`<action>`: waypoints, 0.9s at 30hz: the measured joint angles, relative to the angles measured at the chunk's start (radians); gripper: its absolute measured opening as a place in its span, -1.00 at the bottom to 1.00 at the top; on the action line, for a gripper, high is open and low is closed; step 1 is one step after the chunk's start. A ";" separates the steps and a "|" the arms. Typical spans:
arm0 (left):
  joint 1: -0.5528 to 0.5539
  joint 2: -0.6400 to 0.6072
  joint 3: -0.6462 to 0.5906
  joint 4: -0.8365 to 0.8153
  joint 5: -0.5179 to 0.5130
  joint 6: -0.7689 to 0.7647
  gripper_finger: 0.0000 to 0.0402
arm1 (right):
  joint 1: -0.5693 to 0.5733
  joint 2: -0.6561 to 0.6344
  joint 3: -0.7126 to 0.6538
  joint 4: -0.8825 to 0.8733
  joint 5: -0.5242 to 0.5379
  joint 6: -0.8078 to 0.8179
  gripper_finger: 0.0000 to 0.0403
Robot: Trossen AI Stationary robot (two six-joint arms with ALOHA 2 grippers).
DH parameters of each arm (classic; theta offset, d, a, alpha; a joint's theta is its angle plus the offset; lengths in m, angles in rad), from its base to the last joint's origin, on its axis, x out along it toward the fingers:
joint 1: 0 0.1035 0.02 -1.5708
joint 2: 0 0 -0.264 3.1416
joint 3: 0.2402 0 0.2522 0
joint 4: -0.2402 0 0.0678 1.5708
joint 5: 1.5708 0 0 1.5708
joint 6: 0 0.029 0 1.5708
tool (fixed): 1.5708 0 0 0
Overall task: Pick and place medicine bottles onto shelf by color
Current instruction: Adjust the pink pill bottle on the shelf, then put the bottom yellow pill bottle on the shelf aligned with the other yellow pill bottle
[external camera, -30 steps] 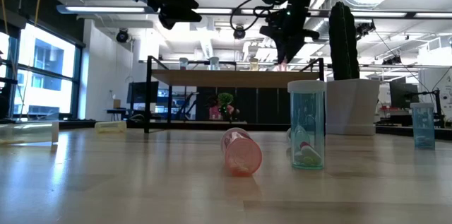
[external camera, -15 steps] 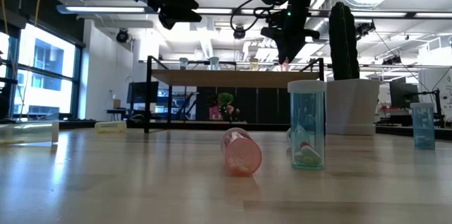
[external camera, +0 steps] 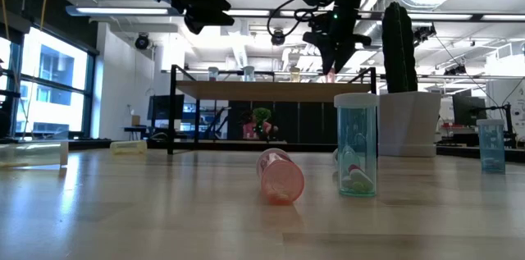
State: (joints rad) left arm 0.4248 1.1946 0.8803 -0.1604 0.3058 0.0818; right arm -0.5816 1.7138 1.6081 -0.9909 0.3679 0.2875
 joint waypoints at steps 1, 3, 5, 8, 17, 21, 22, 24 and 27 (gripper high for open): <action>0.000 0.000 0.000 0.000 0.000 0.000 0.02 | 0.000 0.000 0.000 0.000 0.000 -0.001 -0.21; 0.000 0.000 0.000 0.000 -0.002 0.000 0.02 | 0.000 0.000 0.001 -0.002 -0.001 -0.008 -0.20; 0.000 0.000 0.000 0.000 -0.006 0.000 0.02 | 0.000 0.000 0.012 -0.013 -0.001 -0.009 -0.20; 0.000 0.000 0.000 0.000 -0.026 0.000 0.02 | 0.002 0.000 0.042 -0.024 -0.001 -0.019 -0.20; 0.003 -0.061 0.000 -0.109 -0.177 0.017 0.02 | 0.054 0.000 0.162 -0.119 0.000 -0.026 -0.20; 0.003 -0.116 0.001 -0.183 -0.183 -0.007 0.02 | 0.117 -0.001 0.179 -0.161 0.000 -0.033 -0.20; 0.001 -0.129 0.001 -0.202 -0.183 -0.018 0.02 | 0.136 -0.003 0.179 -0.169 0.000 -0.035 -0.20; -0.005 -0.154 0.001 -0.241 -0.183 -0.041 0.02 | 0.176 -0.005 0.179 -0.186 0.003 -0.035 -0.20; -0.017 -0.181 0.001 -0.301 -0.186 -0.065 0.02 | 0.238 -0.006 0.179 -0.207 0.007 -0.033 -0.20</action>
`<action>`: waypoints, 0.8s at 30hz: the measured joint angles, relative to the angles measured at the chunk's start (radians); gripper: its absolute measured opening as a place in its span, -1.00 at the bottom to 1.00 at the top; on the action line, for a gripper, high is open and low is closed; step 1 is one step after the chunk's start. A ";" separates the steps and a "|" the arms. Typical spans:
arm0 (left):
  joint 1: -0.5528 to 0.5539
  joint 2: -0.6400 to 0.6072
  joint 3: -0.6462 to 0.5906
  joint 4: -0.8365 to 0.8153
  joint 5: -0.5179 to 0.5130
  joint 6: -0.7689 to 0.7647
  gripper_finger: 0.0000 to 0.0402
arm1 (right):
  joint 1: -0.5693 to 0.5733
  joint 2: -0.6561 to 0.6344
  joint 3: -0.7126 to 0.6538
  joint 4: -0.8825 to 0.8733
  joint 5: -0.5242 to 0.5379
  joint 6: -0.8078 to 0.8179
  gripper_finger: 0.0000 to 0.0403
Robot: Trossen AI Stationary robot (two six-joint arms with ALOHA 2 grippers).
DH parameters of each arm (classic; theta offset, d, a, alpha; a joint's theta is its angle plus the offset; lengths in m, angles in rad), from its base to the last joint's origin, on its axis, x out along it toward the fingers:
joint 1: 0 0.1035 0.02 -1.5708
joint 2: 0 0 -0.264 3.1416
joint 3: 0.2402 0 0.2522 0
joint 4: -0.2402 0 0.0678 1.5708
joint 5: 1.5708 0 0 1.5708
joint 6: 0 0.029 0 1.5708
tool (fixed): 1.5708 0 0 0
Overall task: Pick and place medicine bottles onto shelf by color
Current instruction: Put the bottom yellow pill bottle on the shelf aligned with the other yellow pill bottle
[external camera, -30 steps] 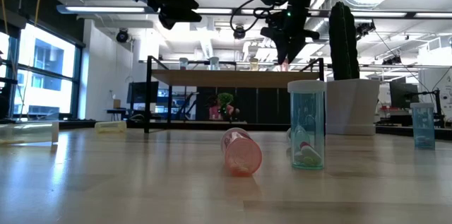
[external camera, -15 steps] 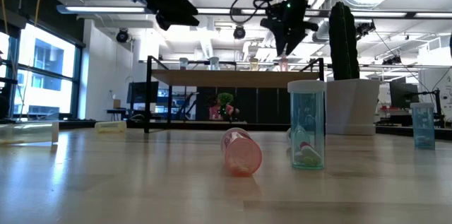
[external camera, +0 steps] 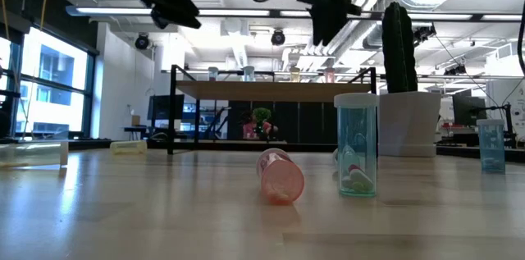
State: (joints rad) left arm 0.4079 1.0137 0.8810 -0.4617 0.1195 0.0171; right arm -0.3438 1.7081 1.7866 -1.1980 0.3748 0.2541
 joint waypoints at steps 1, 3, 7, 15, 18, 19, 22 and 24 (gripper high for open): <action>-0.006 -0.007 0.000 -0.019 0.000 -0.009 0.02 | 0.021 0.000 0.000 -0.001 0.000 0.000 -0.20; -0.017 -0.015 0.000 -0.058 -0.002 -0.017 0.02 | 0.060 0.000 0.000 0.000 0.000 -0.001 -0.20; -0.049 -0.016 0.000 -0.156 -0.066 -0.062 0.02 | 0.131 0.000 0.000 0.002 0.000 0.009 -0.20; -0.161 -0.016 0.000 -0.353 -0.245 -0.227 0.02 | 0.229 0.060 -0.002 0.057 0.001 0.013 -0.20; -0.215 -0.016 0.000 -0.404 -0.247 -0.309 0.02 | 0.245 0.086 -0.002 0.078 0.000 0.016 -0.20; -0.237 -0.016 -0.007 -0.414 -0.251 -0.336 0.02 | 0.249 0.095 -0.002 0.083 0.001 0.017 -0.20; -0.304 -0.015 -0.059 -0.421 -0.255 -0.417 0.02 | 0.263 0.109 -0.002 0.113 0.000 0.011 -0.20; -0.350 -0.016 -0.099 -0.423 -0.249 -0.477 0.02 | 0.272 0.112 -0.002 0.133 -0.003 0.008 -0.20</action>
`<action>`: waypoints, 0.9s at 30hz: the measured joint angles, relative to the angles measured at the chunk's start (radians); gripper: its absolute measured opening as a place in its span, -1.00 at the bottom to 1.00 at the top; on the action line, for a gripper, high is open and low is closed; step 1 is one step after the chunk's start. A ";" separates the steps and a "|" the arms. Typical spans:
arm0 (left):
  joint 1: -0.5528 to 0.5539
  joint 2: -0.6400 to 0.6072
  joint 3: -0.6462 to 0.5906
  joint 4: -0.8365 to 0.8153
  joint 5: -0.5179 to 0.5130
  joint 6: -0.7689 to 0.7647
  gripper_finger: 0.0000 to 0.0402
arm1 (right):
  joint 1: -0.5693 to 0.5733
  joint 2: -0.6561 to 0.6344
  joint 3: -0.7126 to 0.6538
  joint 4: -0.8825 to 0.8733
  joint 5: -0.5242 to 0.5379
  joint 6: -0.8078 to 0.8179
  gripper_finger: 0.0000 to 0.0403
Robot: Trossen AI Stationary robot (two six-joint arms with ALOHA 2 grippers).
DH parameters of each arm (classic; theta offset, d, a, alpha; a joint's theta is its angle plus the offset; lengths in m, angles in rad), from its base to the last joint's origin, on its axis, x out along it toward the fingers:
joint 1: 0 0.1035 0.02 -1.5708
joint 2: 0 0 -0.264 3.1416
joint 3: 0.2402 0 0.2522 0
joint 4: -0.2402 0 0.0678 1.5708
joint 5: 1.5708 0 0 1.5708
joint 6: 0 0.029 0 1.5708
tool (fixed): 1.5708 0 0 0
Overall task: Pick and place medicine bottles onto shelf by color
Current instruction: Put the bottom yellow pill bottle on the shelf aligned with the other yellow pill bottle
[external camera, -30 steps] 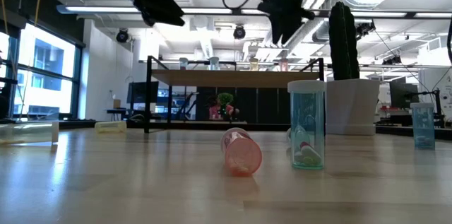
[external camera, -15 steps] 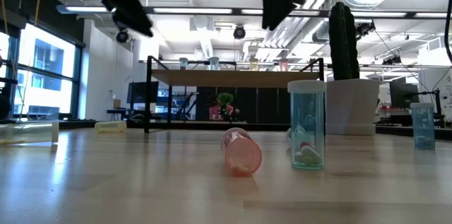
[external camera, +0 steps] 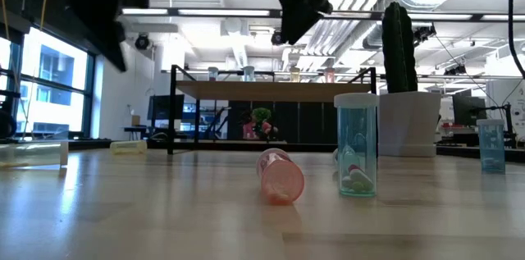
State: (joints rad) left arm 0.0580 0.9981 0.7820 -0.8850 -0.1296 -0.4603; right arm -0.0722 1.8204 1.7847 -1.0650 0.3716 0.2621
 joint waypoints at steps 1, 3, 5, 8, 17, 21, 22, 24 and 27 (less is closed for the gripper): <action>-0.022 0.000 -0.020 0.001 0.002 -0.024 0.02 | 0.004 0.000 0.000 0.005 -0.005 -0.001 -0.20; -0.065 0.000 -0.053 0.003 0.002 -0.074 0.02 | 0.010 0.000 0.000 0.018 -0.006 -0.001 -0.20; -0.107 0.000 -0.082 0.026 0.002 -0.124 0.02 | 0.011 0.000 0.000 0.028 -0.007 -0.001 -0.20; -0.165 0.000 -0.110 0.028 0.002 -0.194 0.02 | 0.010 0.000 0.000 0.035 -0.007 -0.001 -0.20; -0.310 0.000 -0.182 0.082 -0.017 -0.373 0.02 | -0.010 0.000 0.000 0.042 -0.007 -0.001 -0.20; -0.363 0.000 -0.204 0.116 -0.040 -0.440 0.02 | -0.014 0.000 0.000 0.042 -0.007 0.001 -0.20; -0.376 0.000 -0.213 0.135 -0.040 -0.453 0.02 | -0.015 0.000 0.000 0.042 -0.007 0.000 -0.20; -0.402 0.000 -0.235 0.174 -0.041 -0.479 0.02 | -0.015 0.000 0.000 0.042 -0.007 0.000 -0.20; -0.432 0.010 -0.255 0.217 -0.044 -0.514 0.02 | -0.015 0.000 0.000 0.042 -0.007 0.002 -0.20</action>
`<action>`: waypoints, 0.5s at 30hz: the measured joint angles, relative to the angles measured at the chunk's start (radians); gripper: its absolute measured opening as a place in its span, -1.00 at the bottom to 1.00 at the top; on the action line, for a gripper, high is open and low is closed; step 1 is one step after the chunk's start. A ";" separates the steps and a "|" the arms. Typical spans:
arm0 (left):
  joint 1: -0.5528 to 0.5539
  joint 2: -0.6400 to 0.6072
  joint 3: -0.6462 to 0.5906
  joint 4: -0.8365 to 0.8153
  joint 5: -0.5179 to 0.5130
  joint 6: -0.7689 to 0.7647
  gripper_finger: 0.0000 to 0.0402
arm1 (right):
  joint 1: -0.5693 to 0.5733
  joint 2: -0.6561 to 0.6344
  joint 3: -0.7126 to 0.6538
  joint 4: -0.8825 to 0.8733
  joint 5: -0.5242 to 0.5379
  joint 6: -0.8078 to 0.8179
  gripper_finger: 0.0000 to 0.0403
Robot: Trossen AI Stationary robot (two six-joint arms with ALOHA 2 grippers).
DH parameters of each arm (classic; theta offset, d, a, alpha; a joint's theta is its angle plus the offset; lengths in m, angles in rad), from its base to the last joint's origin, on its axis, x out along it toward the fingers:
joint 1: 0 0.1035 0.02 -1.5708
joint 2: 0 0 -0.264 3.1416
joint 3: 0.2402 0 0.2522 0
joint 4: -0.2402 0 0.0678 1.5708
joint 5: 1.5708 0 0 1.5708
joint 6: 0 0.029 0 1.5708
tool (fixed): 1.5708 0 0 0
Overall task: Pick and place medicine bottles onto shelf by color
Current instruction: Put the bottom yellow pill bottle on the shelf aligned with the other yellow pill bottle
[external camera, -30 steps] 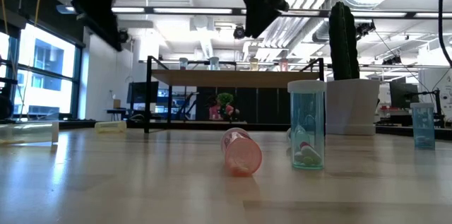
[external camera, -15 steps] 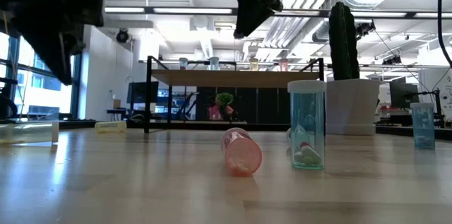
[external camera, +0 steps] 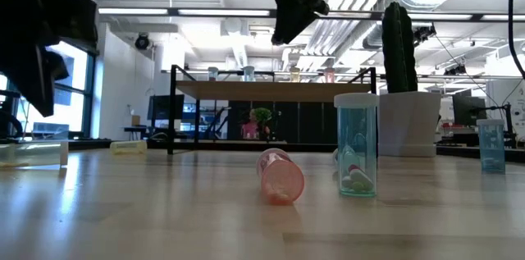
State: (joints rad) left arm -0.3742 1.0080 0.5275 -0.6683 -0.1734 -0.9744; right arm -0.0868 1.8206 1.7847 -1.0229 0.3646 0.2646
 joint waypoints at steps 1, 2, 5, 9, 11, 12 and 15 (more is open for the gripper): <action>-0.008 0.005 -0.003 0.003 -0.004 -0.012 0.02 | 0.000 0.000 0.000 0.000 0.000 0.000 -0.20; -0.016 0.009 -0.005 0.005 -0.008 -0.022 0.02 | 0.000 0.000 0.000 0.000 0.000 0.000 -0.20; -0.037 0.029 -0.008 0.009 -0.029 -0.049 0.02 | 0.000 0.000 0.000 0.000 0.000 0.000 -0.20; -0.059 0.070 -0.008 0.020 -0.045 -0.070 0.02 | 0.000 0.000 0.000 0.000 0.000 0.000 -0.20; -0.065 0.096 -0.008 0.024 -0.047 -0.079 0.02 | 0.000 0.000 0.000 0.000 0.000 0.000 -0.20; -0.068 0.110 -0.008 0.028 -0.047 -0.086 0.02 | 0.000 0.000 0.000 0.000 0.000 0.000 -0.20; -0.079 0.151 -0.008 0.055 -0.047 -0.089 0.02 | 0.000 0.000 0.000 0.000 0.000 0.000 -0.20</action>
State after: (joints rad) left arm -0.4529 1.1585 0.5194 -0.6135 -0.2204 -1.0634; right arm -0.0871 1.8206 1.7847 -1.0229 0.3645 0.2646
